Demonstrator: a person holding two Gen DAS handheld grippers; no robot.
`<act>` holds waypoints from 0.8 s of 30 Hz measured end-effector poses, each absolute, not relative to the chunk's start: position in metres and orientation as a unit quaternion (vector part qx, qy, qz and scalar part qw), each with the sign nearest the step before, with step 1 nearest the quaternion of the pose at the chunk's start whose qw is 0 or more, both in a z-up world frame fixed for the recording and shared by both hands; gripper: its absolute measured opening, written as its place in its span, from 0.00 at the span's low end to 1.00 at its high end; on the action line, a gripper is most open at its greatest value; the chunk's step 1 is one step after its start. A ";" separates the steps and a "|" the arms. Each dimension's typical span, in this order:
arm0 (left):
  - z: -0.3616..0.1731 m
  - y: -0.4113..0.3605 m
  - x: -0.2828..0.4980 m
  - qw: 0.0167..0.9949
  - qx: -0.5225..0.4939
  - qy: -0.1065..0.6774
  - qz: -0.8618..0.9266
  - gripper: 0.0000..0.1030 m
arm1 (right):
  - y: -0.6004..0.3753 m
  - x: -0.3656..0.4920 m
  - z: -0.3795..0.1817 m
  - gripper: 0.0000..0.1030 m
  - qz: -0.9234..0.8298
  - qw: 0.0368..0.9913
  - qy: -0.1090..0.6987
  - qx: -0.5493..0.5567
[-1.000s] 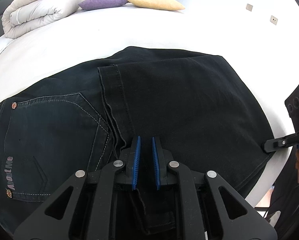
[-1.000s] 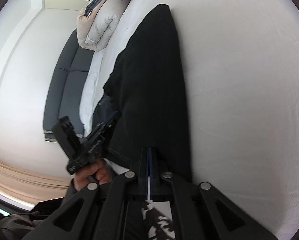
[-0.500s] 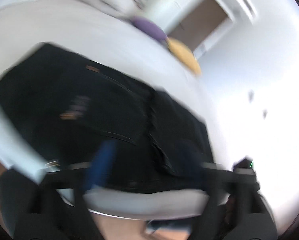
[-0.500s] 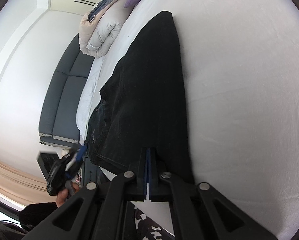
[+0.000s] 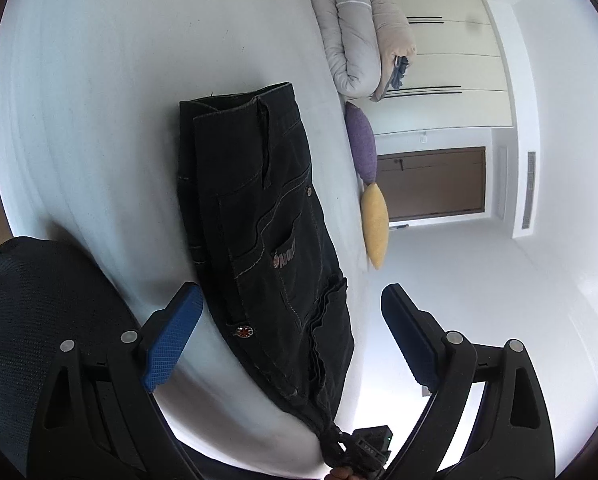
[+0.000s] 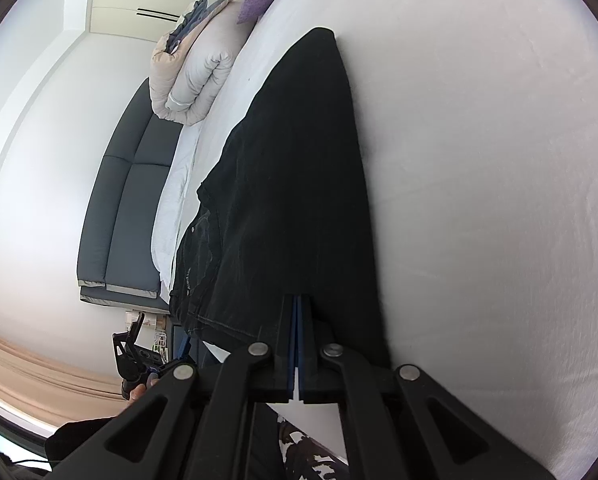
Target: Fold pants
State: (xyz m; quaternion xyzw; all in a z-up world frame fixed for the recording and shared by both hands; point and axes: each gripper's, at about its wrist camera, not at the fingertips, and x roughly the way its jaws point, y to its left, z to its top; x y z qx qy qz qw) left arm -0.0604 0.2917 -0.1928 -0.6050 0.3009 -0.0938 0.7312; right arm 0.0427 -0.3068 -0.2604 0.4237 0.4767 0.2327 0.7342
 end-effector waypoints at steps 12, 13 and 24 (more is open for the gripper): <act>-0.225 0.298 -0.043 0.713 -0.623 0.307 -0.099 0.88 | -0.309 0.044 -0.261 0.00 0.231 0.734 0.477 0.425; -0.226 0.301 -0.042 0.706 -0.632 0.305 -0.098 0.88 | -0.309 0.044 -0.261 0.00 0.231 0.734 0.477 0.425; -0.238 0.320 -0.034 0.685 -0.664 0.273 -0.119 0.70 | -0.309 0.045 -0.260 0.00 0.230 0.735 0.477 0.424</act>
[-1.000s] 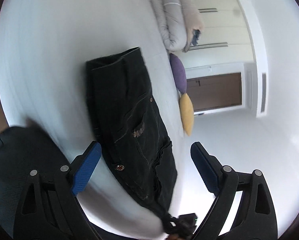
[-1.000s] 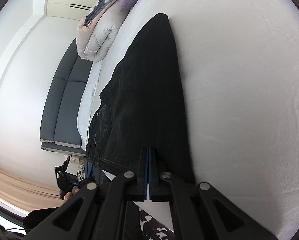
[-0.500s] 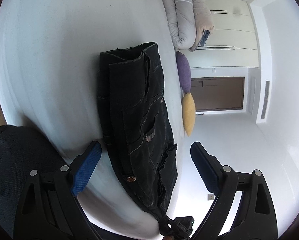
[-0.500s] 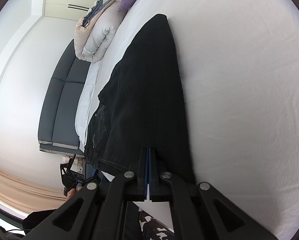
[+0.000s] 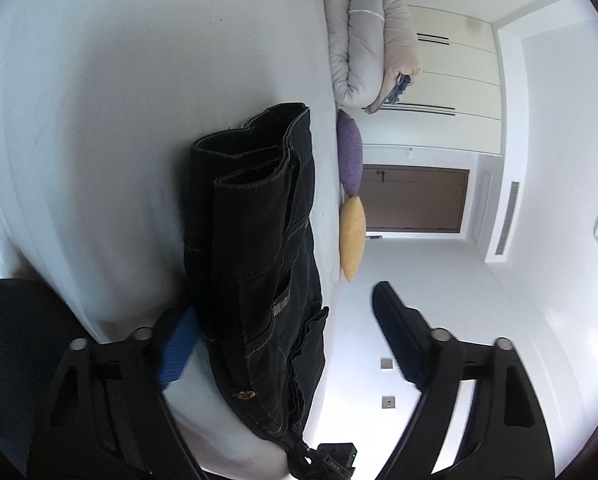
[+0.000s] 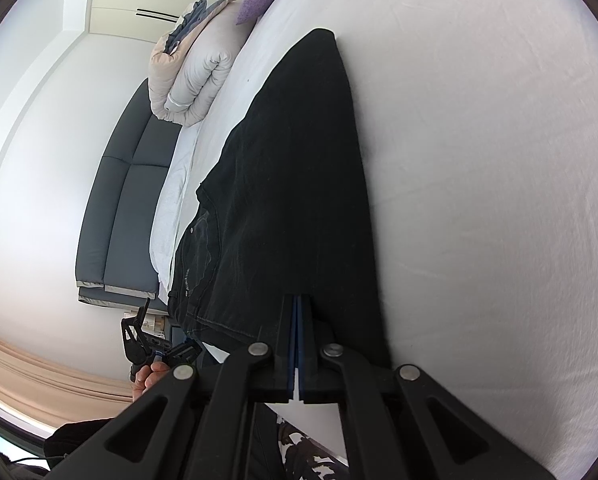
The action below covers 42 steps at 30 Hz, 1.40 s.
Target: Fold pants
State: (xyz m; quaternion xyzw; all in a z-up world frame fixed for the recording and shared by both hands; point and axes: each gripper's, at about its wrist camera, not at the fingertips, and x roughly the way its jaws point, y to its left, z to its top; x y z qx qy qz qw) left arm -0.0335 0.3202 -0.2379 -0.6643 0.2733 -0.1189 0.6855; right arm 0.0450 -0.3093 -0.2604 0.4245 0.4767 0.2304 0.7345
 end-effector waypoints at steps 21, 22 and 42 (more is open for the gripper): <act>-0.207 0.322 -0.002 0.752 -0.592 0.266 -0.112 0.15 | -0.218 0.119 -0.169 0.05 0.309 0.756 0.481 0.320; -0.201 0.320 0.000 0.759 -0.584 0.267 -0.112 0.14 | -0.200 0.134 -0.170 0.05 0.322 0.750 0.489 0.309; -0.057 0.188 0.040 0.902 -0.283 0.284 -0.158 0.13 | -0.146 0.199 -0.246 0.00 0.295 0.730 0.545 0.287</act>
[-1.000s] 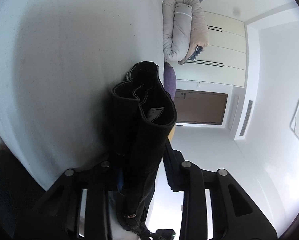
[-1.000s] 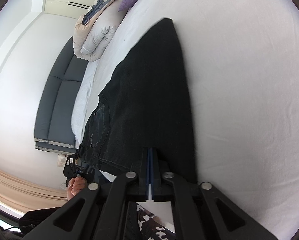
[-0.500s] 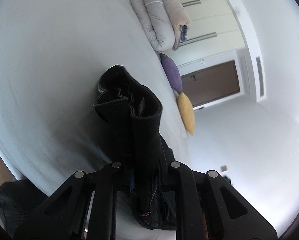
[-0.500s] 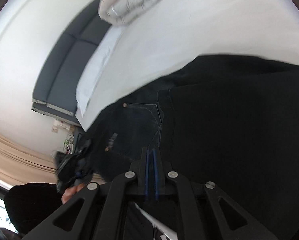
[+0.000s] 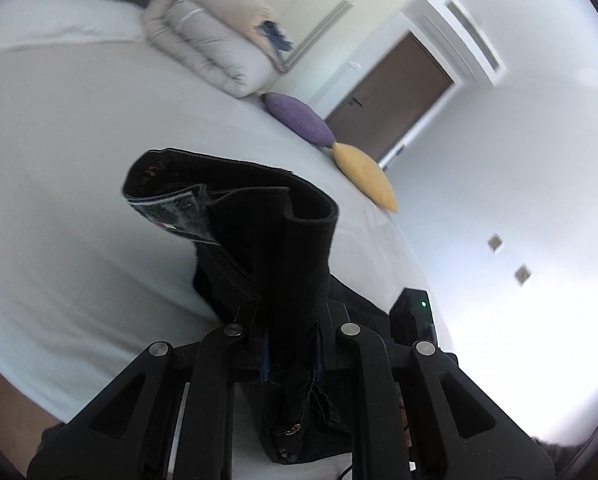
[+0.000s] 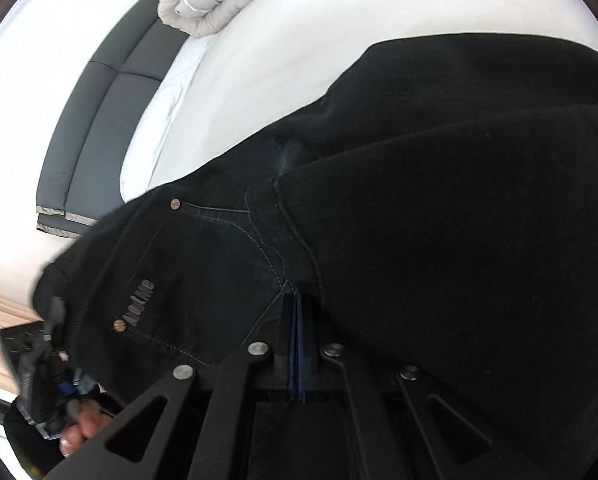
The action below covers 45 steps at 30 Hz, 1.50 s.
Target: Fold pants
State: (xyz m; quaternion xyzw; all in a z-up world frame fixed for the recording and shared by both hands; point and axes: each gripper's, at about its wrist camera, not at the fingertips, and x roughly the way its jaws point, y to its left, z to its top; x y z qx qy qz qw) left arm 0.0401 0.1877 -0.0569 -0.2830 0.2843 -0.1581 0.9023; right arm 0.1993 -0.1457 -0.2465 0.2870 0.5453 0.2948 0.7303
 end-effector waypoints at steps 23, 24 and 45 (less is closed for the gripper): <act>-0.091 -0.163 0.046 0.874 0.112 0.383 -0.276 0.13 | -0.335 0.125 -0.233 0.66 0.278 0.705 0.464 0.459; -0.091 -0.165 0.041 0.875 0.118 0.380 -0.276 0.13 | -0.333 0.128 -0.234 0.57 0.273 0.706 0.473 0.452; -0.088 -0.272 0.028 0.858 0.190 0.359 -0.315 0.13 | -0.362 0.144 -0.230 0.15 0.245 0.758 0.459 0.392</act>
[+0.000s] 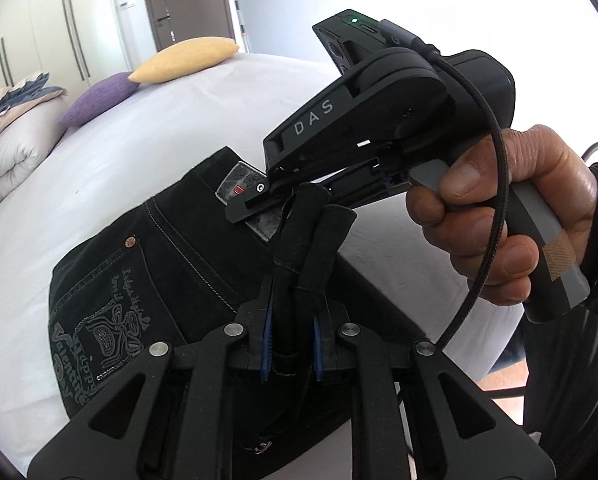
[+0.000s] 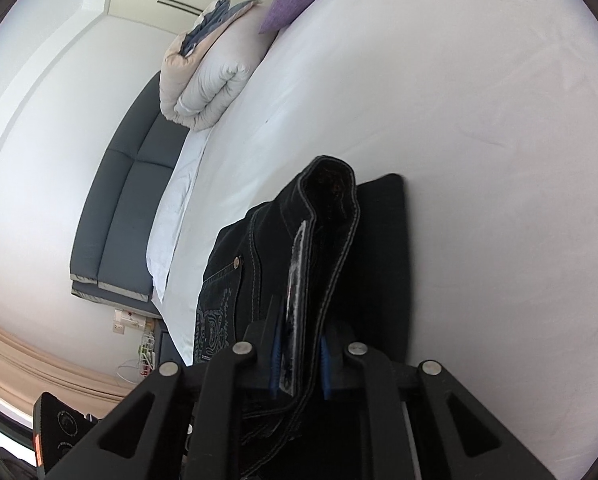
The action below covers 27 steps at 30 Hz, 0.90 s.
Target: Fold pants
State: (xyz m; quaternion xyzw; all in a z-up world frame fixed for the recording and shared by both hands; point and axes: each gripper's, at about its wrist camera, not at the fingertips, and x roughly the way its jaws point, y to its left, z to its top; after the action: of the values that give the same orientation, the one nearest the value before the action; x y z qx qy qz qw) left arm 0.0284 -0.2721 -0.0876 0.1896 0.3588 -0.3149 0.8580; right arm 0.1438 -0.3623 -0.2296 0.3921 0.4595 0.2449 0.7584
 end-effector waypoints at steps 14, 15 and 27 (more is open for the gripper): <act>-0.110 -0.283 0.028 0.848 0.210 0.371 -0.314 0.13 | -0.364 0.125 -0.255 0.15 0.241 0.748 0.455 0.419; -0.112 -0.274 0.025 0.849 0.210 0.370 -0.312 0.14 | -0.362 0.126 -0.255 0.15 0.241 0.753 0.456 0.410; -0.069 -0.188 -0.003 0.846 0.020 0.374 -0.380 0.59 | -0.387 0.075 -0.206 0.20 0.183 0.797 0.411 0.403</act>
State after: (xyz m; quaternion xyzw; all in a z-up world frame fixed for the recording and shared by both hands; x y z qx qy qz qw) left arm -0.0034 -0.1880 -0.0686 0.0202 0.3738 -0.3805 0.8457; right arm 0.0750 -0.3866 -0.2056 0.4035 0.4107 0.1831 0.7969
